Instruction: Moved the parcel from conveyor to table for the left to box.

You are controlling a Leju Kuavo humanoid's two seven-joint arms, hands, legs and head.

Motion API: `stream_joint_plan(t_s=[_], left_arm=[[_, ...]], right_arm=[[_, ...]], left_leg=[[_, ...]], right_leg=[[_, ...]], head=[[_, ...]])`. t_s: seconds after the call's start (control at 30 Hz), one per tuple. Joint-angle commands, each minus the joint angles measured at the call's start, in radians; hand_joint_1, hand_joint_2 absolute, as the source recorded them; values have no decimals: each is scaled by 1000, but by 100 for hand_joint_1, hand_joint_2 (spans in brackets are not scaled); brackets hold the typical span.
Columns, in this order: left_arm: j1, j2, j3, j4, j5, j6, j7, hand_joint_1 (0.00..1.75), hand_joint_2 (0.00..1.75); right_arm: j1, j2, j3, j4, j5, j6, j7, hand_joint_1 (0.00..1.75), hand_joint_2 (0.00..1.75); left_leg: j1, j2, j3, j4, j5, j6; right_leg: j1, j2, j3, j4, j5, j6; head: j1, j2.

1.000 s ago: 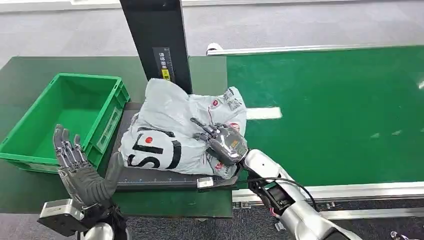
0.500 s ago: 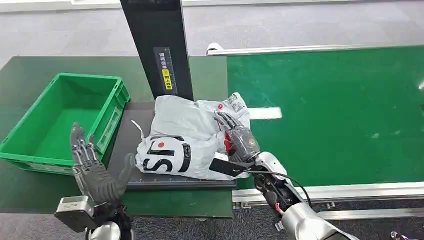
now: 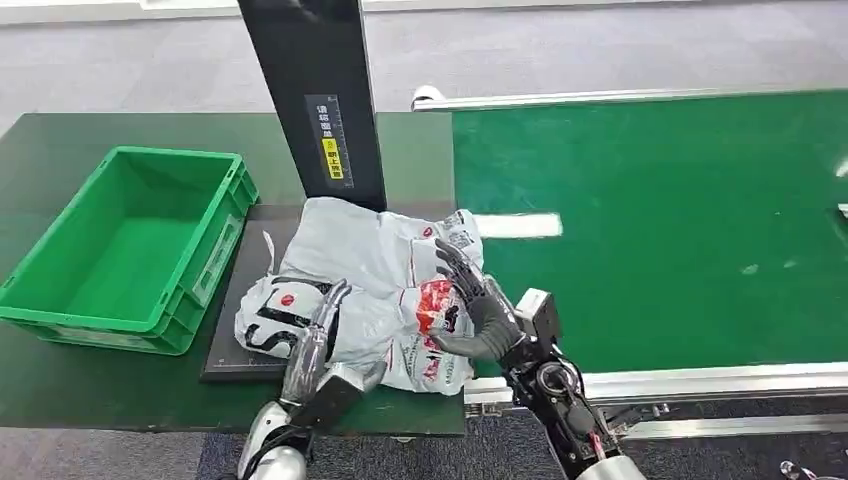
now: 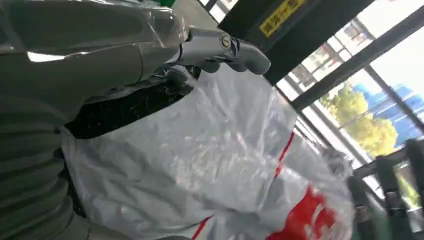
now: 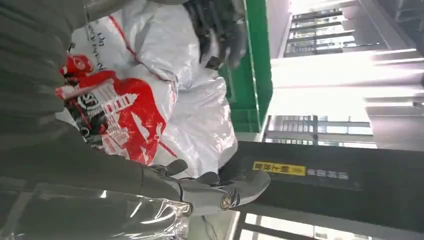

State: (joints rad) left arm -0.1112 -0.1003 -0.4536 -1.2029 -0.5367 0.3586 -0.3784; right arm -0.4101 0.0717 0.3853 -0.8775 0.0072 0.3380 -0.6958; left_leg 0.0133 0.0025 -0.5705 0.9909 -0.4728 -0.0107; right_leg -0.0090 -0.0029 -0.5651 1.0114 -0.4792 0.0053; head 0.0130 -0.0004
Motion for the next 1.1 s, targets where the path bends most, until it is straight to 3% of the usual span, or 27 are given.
stream_joint_plan(t_s=[0.03, 0.17, 0.23, 0.37, 0.47, 0.53, 0.57, 0.6, 0.63, 0.67, 0.77, 0.9, 0.97, 1.1], left_arm=[[-57, 26, -53, 148, -6, -6, 10, 0, 175], [-61, 25, -53, 157, -47, 2, 42, 0, 175], [-104, 23, -101, 230, -233, -23, 179, 0, 175], [-241, -44, -108, 489, -556, -26, 448, 0, 175], [-244, -50, -34, 513, -668, -40, 525, 0, 175], [-209, -43, 42, 461, -675, -45, 512, 0, 175], [-190, -40, 75, 426, -674, -36, 488, 26, 175], [-176, -40, 101, 403, -659, -27, 466, 164, 175], [-164, -38, 112, 379, -654, -19, 447, 175, 175], [-143, -39, 136, 339, -638, -8, 438, 175, 175], [-116, -37, 152, 287, -633, -44, 439, 175, 175], [-84, -40, 166, 252, -638, -19, 426, 175, 175], [-49, -46, 176, 205, -582, 18, 360, 175, 175], [-47, -47, 175, 201, -583, 17, 360, 175, 175]], right_arm=[[31, -32, -18, -94, -2, -3, -2, 0, 175], [45, -35, -20, -143, -8, -19, -2, 0, 175], [108, -43, -13, -304, 11, -77, -2, 0, 175], [226, -54, -9, -541, 46, -171, 32, 0, 175], [290, -56, -20, -576, 67, -190, 28, 0, 175], [302, -42, -24, -564, 86, -189, 20, 0, 175], [301, -34, -25, -550, 97, -196, 19, 0, 175], [299, -27, -37, -536, 91, -203, 23, 0, 175], [295, -21, -51, -520, 91, -220, 38, 0, 175], [286, -6, -78, -491, 132, -314, 89, 0, 175], [275, 21, -146, -432, 162, -409, 159, 0, 175], [345, 33, -227, -460, 140, -412, 178, 0, 175], [376, 42, -262, -453, 118, -418, 179, 0, 175], [379, 42, -263, -451, 116, -417, 177, 0, 175]], left_leg=[[0, -2, 0, -1, 1, 0], [0, -1, 0, -1, 0, 0], [0, -2, 0, -1, 1, 1], [0, -8, -1, -3, 2, 1], [0, -8, 0, -5, 3, 2], [0, -10, 1, -5, 4, 1], [0, -9, 0, -4, 4, 1], [0, -8, 1, -1, 2, 1], [0, -8, 3, -1, 1, 1], [0, -7, 0, -1, 2, 2], [0, 1, -7, -4, 2, 3], [0, 2, -9, -5, 3, 3], [1, 0, 1, -1, 4, 3], [2, 1, -4, -3, 7, 2]], right_leg=[[0, -1, 1, -1, 0, 0], [0, -1, 1, 0, 0, 0], [0, -1, 1, -1, 0, 0], [0, -8, 2, -3, 0, 0], [0, -8, 4, -6, 2, 0], [0, -9, 4, -6, 1, 0], [0, -9, 4, -5, 2, 0], [0, -7, 5, -1, 1, 0], [0, -7, 7, -1, -1, 1], [0, -6, 4, -1, 1, 1], [0, 1, -6, -3, 7, -3], [1, 4, -10, -3, 16, -3], [1, 2, 1, 0, 11, -2], [3, 3, -5, -1, 14, -3]], head=[[0, 0], [0, 0], [0, 0], [0, 0], [0, 0], [0, 0], [-1, 0], [0, 0], [0, 0], [1, 0], [0, 0], [0, 0], [0, 0], [0, 0]])
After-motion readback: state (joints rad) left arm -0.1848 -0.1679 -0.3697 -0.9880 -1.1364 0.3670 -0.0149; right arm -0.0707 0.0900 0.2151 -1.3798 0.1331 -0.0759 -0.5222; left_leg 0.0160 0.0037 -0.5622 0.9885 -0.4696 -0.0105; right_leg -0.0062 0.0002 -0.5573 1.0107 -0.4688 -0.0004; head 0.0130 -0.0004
